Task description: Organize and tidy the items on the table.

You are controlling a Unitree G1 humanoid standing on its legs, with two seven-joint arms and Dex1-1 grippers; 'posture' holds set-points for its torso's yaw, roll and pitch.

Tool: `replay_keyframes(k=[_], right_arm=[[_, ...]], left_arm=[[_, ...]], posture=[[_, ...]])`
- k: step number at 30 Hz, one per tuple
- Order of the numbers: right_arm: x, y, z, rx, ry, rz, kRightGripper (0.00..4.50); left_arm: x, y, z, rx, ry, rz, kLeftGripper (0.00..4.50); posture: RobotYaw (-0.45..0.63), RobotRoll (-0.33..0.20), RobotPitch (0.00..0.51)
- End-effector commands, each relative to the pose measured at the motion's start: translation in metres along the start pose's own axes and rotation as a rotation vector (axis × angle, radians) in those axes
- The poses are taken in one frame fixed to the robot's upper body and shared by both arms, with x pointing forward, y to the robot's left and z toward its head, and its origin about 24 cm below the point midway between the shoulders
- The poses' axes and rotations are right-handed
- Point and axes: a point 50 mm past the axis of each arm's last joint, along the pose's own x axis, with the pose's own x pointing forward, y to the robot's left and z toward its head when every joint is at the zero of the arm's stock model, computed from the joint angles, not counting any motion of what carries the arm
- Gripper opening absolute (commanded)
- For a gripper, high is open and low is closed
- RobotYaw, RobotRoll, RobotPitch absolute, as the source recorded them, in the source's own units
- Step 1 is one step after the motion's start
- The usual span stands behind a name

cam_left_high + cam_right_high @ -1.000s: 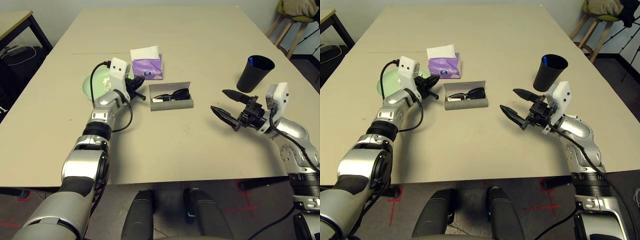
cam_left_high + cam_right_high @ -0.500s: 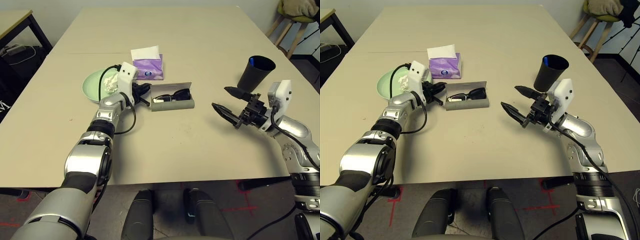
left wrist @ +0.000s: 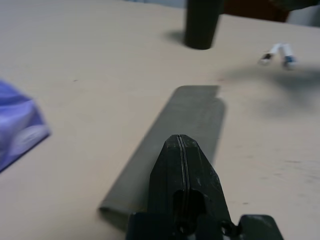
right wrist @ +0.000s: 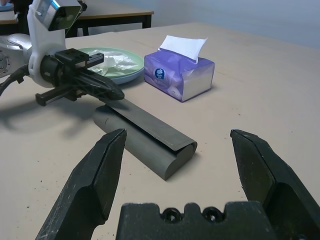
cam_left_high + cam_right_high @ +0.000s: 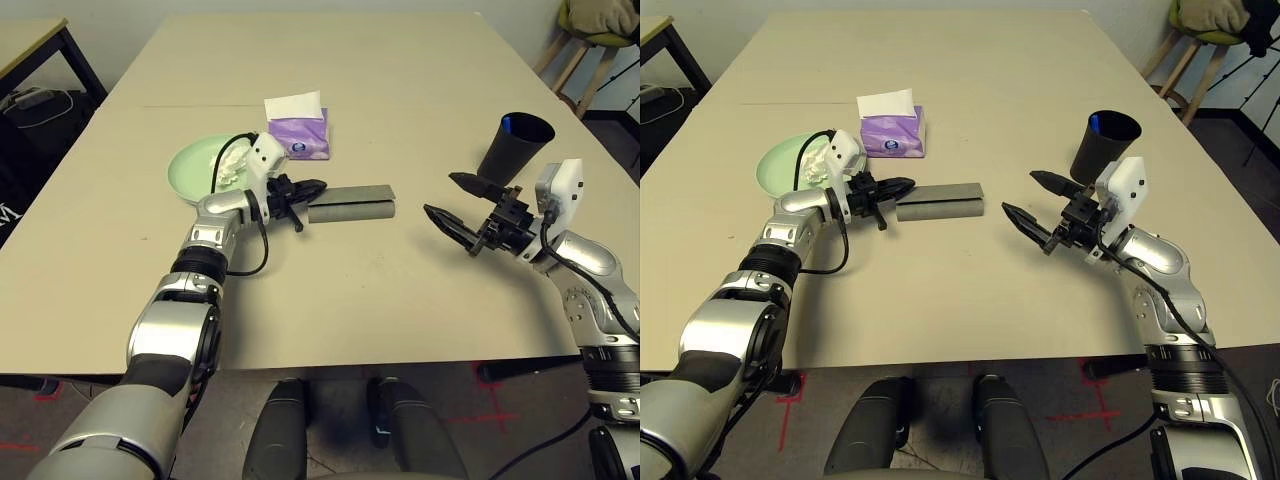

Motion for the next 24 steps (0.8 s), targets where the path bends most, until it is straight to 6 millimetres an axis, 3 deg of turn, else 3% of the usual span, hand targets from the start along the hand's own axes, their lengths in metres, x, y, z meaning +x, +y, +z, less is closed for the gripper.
replay_keyframes(k=[1,14,24], right_arm=[[0.001,0.001,0.000,0.006,-0.010,-0.001,4.50],[0.003,0.002,0.005,-0.005,-0.022,0.004,4.50],[0.004,0.001,0.007,-0.015,-0.026,0.002,4.50]], left_arm=[[-0.004,-0.004,-0.008,-0.020,0.042,-0.030,0.03],[-0.007,-0.002,-0.016,-0.067,0.103,0.027,0.03],[-0.011,-0.001,-0.021,-0.253,0.145,0.060,0.03]], posture=[[0.11,0.000,0.126],[0.10,0.000,0.120],[0.10,0.000,0.116]])
